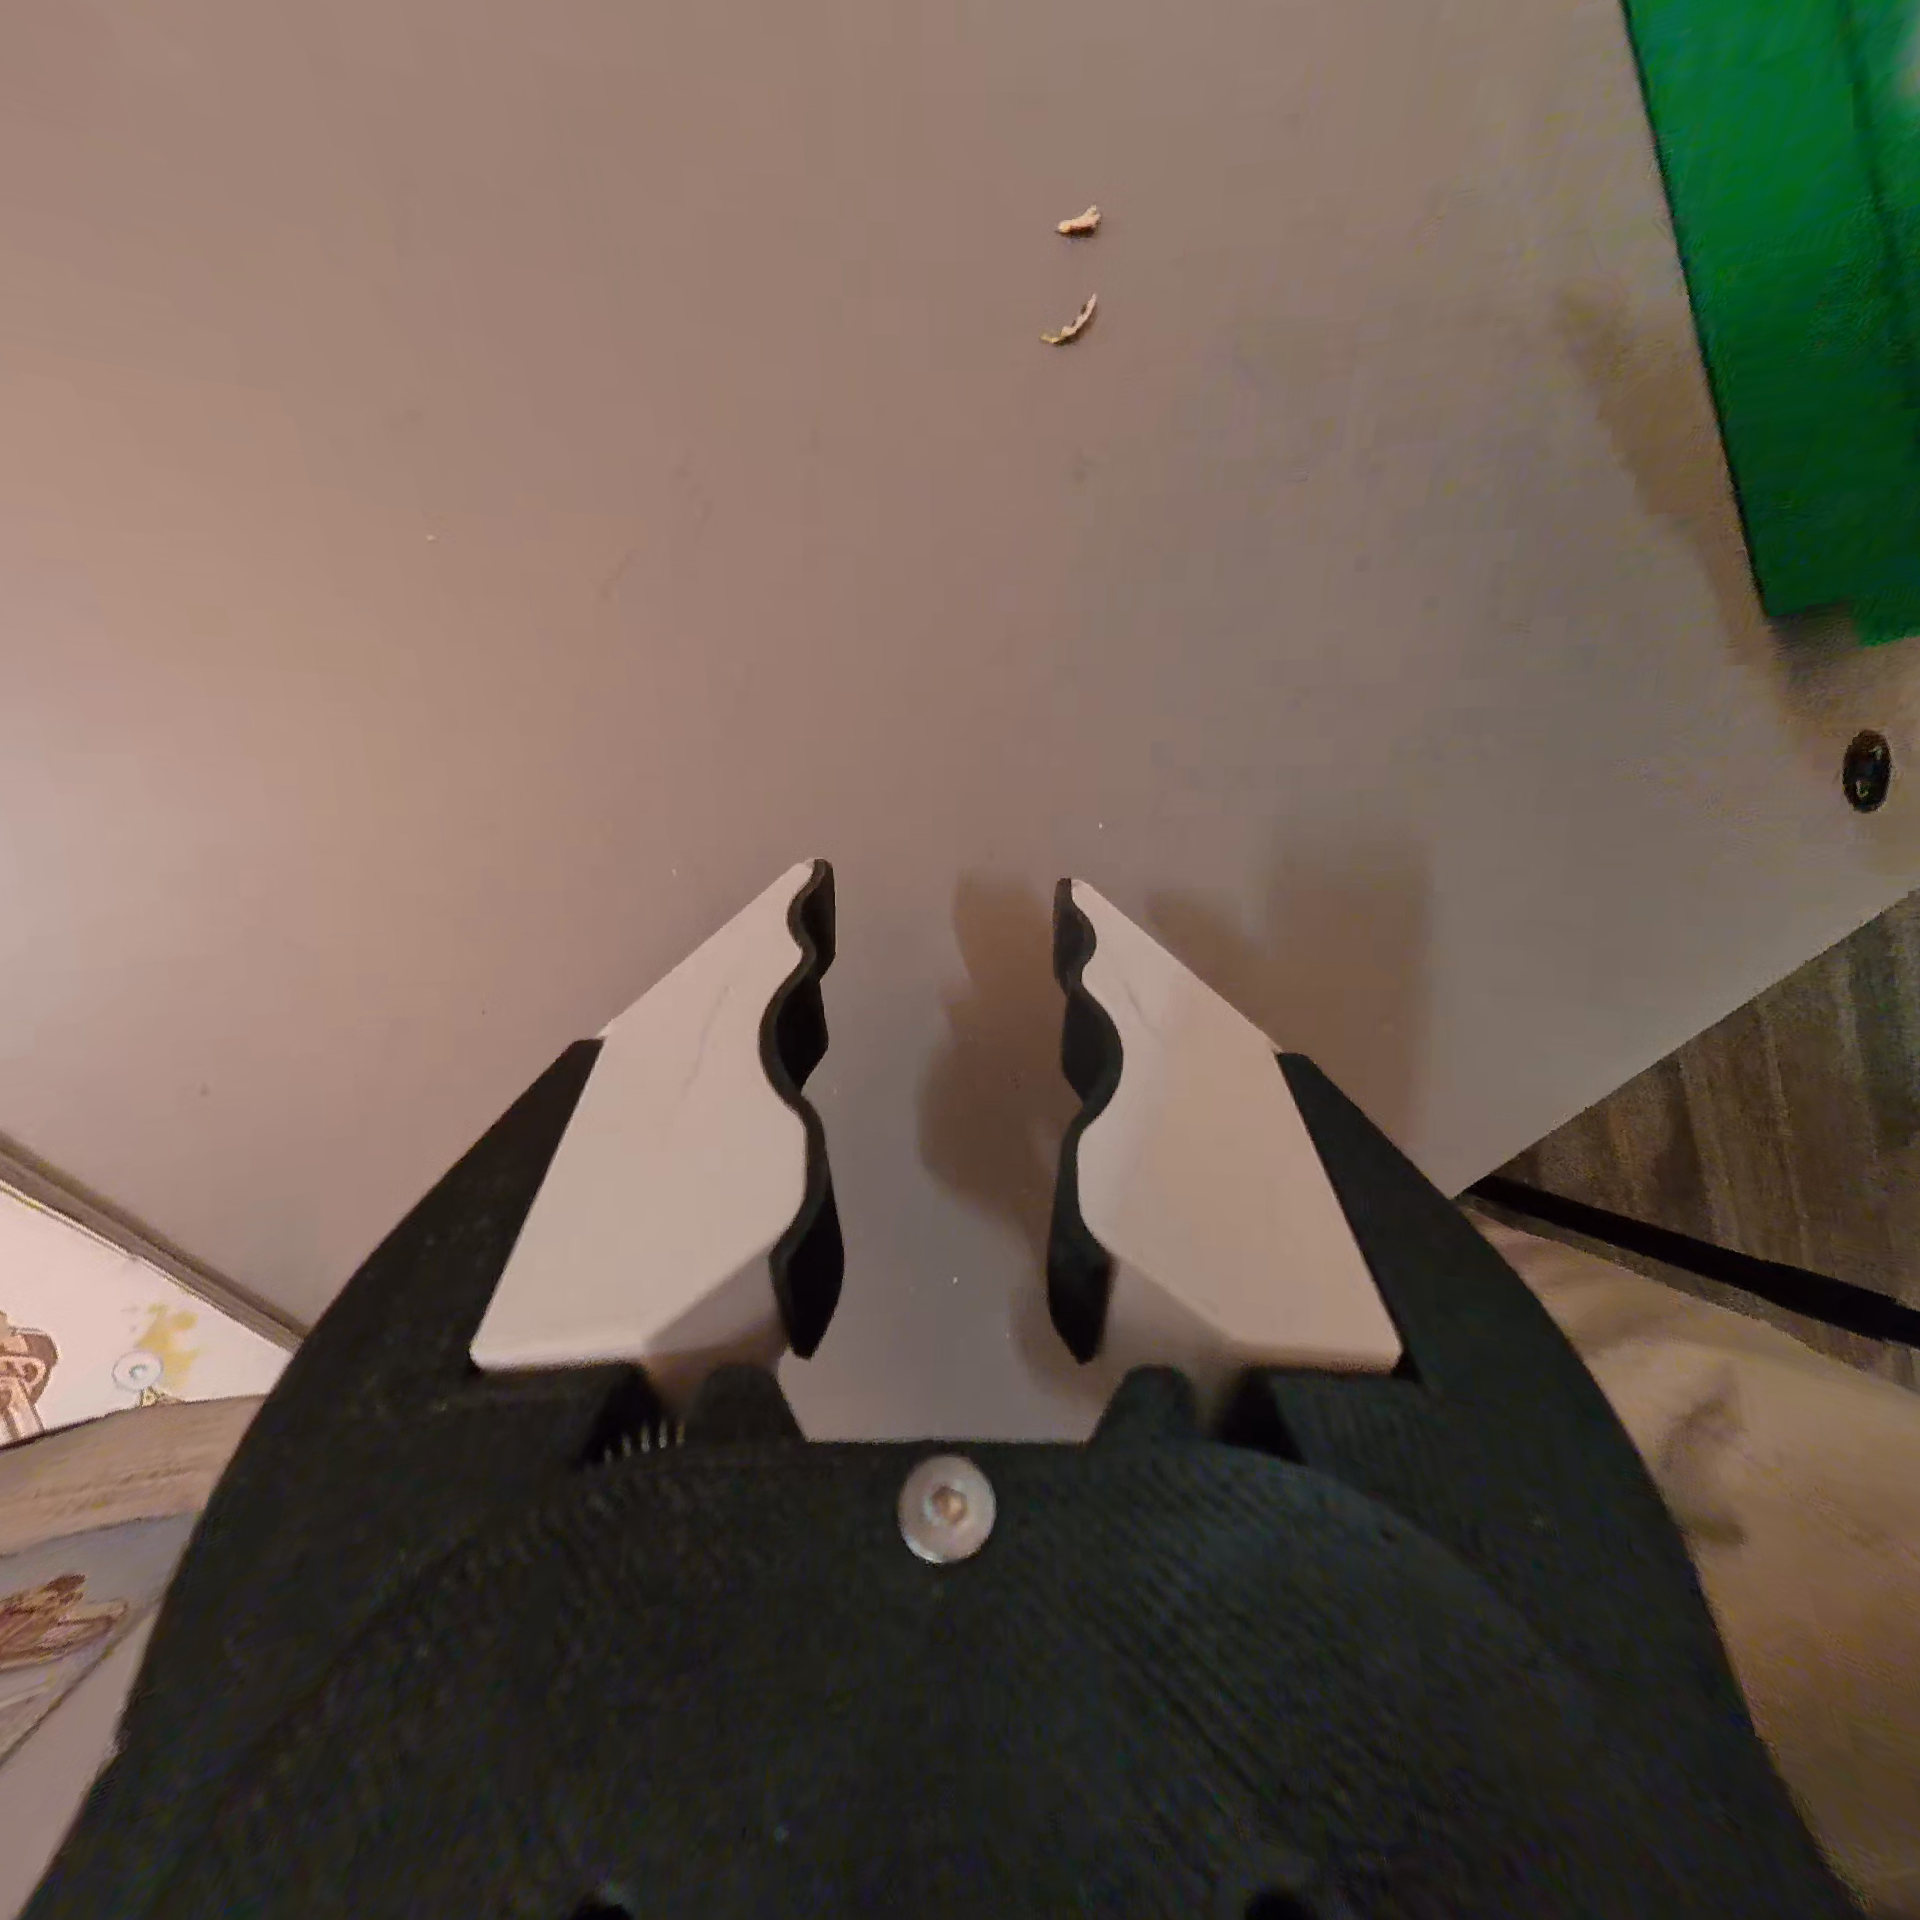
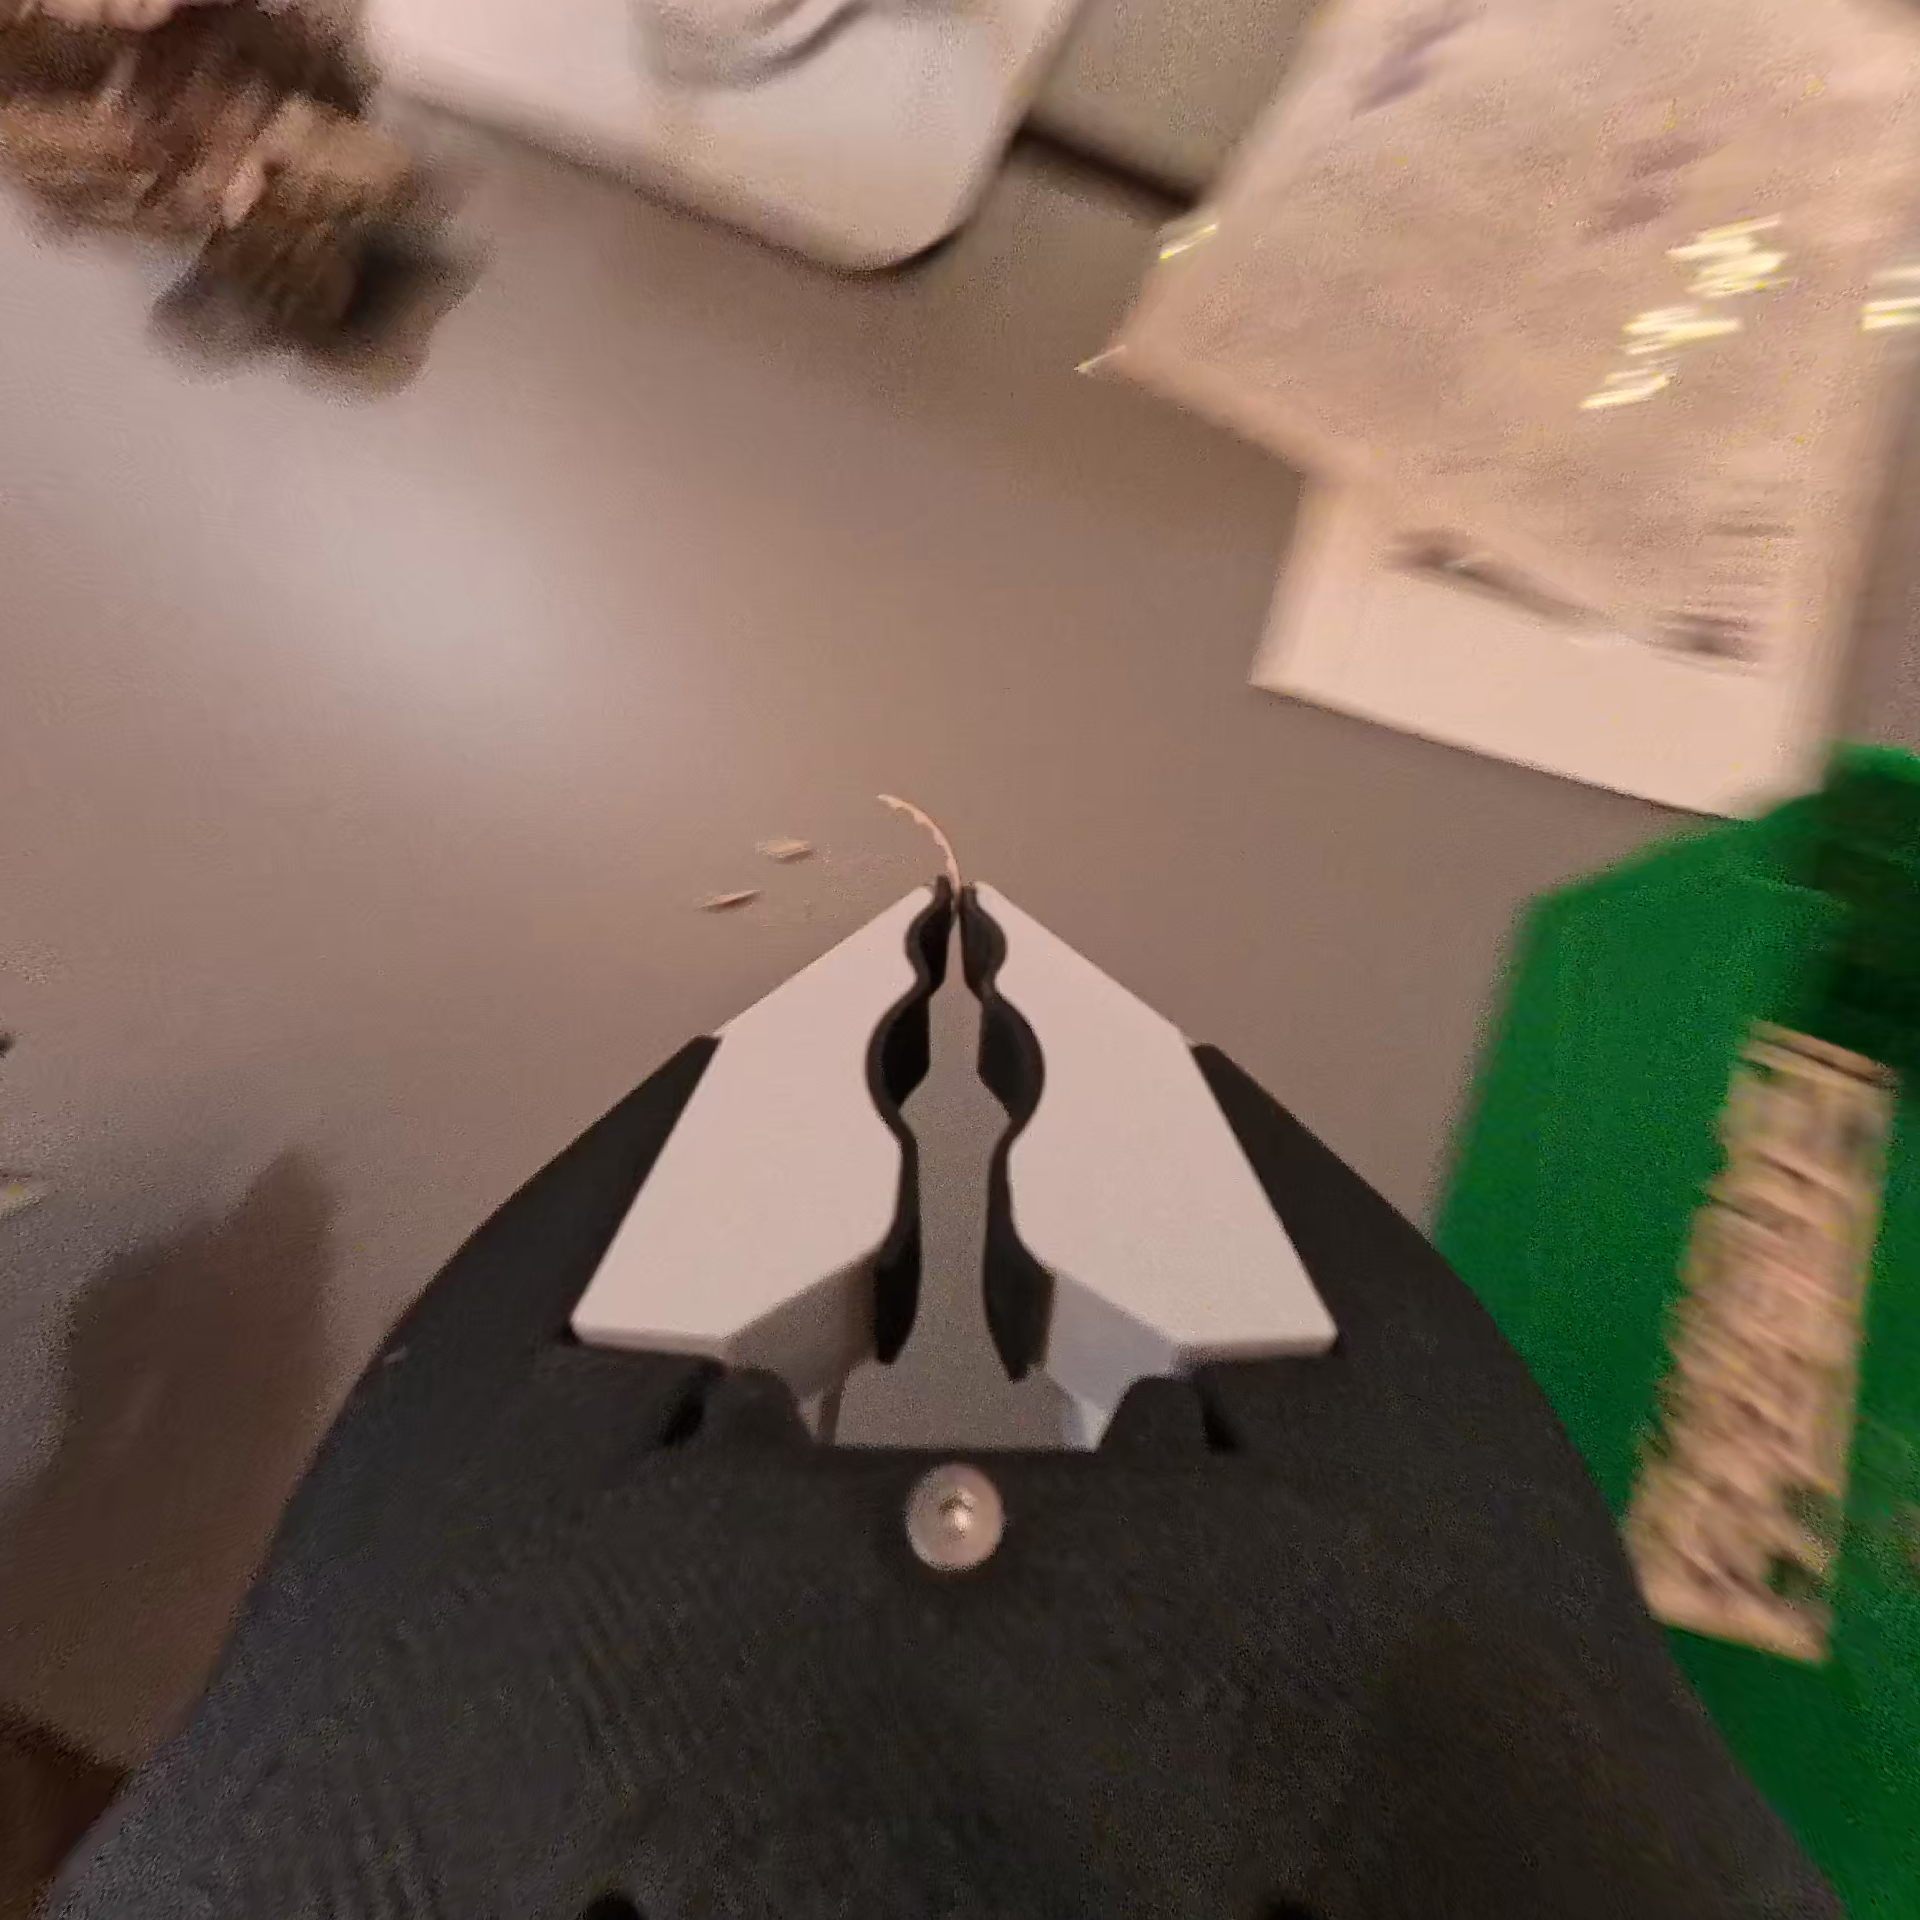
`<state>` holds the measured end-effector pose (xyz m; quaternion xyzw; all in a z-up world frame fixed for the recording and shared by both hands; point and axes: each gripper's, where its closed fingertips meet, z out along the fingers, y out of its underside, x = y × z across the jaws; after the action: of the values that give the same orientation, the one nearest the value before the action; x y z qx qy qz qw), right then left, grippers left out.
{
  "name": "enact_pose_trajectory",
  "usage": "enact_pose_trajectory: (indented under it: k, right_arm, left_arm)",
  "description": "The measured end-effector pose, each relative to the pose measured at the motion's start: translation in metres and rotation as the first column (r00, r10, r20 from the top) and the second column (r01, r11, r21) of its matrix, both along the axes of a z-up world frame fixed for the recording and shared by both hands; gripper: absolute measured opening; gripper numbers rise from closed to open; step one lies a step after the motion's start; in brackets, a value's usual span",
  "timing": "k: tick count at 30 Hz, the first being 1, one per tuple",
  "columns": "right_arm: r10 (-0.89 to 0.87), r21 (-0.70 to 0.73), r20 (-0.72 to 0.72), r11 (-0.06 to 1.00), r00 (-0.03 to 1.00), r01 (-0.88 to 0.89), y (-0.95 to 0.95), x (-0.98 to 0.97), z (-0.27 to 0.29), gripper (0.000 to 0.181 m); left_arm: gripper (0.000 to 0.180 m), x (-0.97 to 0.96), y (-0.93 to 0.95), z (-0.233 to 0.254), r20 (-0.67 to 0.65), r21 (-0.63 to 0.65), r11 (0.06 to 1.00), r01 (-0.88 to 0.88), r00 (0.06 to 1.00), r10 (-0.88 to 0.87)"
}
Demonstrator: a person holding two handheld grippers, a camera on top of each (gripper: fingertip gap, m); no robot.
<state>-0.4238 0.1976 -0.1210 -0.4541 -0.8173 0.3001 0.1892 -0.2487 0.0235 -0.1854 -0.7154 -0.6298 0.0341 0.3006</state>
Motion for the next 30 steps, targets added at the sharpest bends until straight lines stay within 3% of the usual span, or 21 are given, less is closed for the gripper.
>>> enact_pose_trajectory:
  k: [4, 6, 8, 9, 13, 15, 18, 23, 30]
  right_arm:
    - [-0.384, -0.021, -0.112, 0.923, 0.917, 0.384, 0.153, -0.031, 0.050, 0.000]
    - [-0.488, 0.051, -0.036, 0.871, 0.872, 0.489, 0.215, -0.025, 0.027, 0.000]
    - [-0.487, 0.137, 0.103, 0.871, 0.867, 0.473, 0.238, -0.010, -0.003, 0.034]
    - [-0.444, 0.137, 0.100, 0.893, 0.891, 0.430, 0.231, -0.008, -0.004, 0.044]
    - [-0.046, 0.084, -0.115, 0.995, 0.992, 0.056, 0.116, -0.008, 0.024, 0.030]
    - [0.154, 0.057, -0.101, 0.987, 0.983, -0.149, 0.043, 0.008, 0.011, 0.028]
    - [0.380, 0.050, 0.029, 0.923, 0.924, -0.381, -0.038, 0.033, -0.040, 0.036]
    - [0.526, 0.017, 0.193, 0.842, 0.829, -0.538, -0.083, 0.034, -0.108, 0.038]
    - [0.627, 0.047, 0.230, 0.757, 0.744, -0.652, -0.086, 0.023, -0.120, 0.038]
  left_arm:
    - [0.037, -0.011, 0.007, -0.003, -0.007, 0.002, 1.000, 0.031, 1.000, -0.031]
    - [0.036, -0.020, 0.012, -0.003, -0.017, -0.002, 0.998, 0.058, 0.998, -0.058]
    - [0.036, -0.029, 0.018, -0.003, -0.026, -0.014, 0.996, 0.092, 0.995, -0.092]
    - [0.036, -0.034, 0.020, -0.004, -0.029, -0.022, 0.994, 0.107, 0.994, -0.108]
    - [0.036, -0.057, 0.013, 0.003, -0.045, -0.026, 0.999, 0.027, 0.999, -0.028]
    - [0.036, -0.060, 0.012, 0.004, -0.012, 0.033, 0.998, -0.046, 0.999, 0.047]
    - [0.036, -0.054, 0.012, 0.002, 0.003, 0.024, 0.998, -0.051, 0.999, 0.051]
    - [0.036, -0.036, 0.013, 0.002, 0.003, -0.009, 1.000, -0.022, 1.000, 0.022]
    - [0.036, -0.013, 0.008, -0.004, 0.035, 0.023, 0.996, -0.092, 0.995, 0.091]
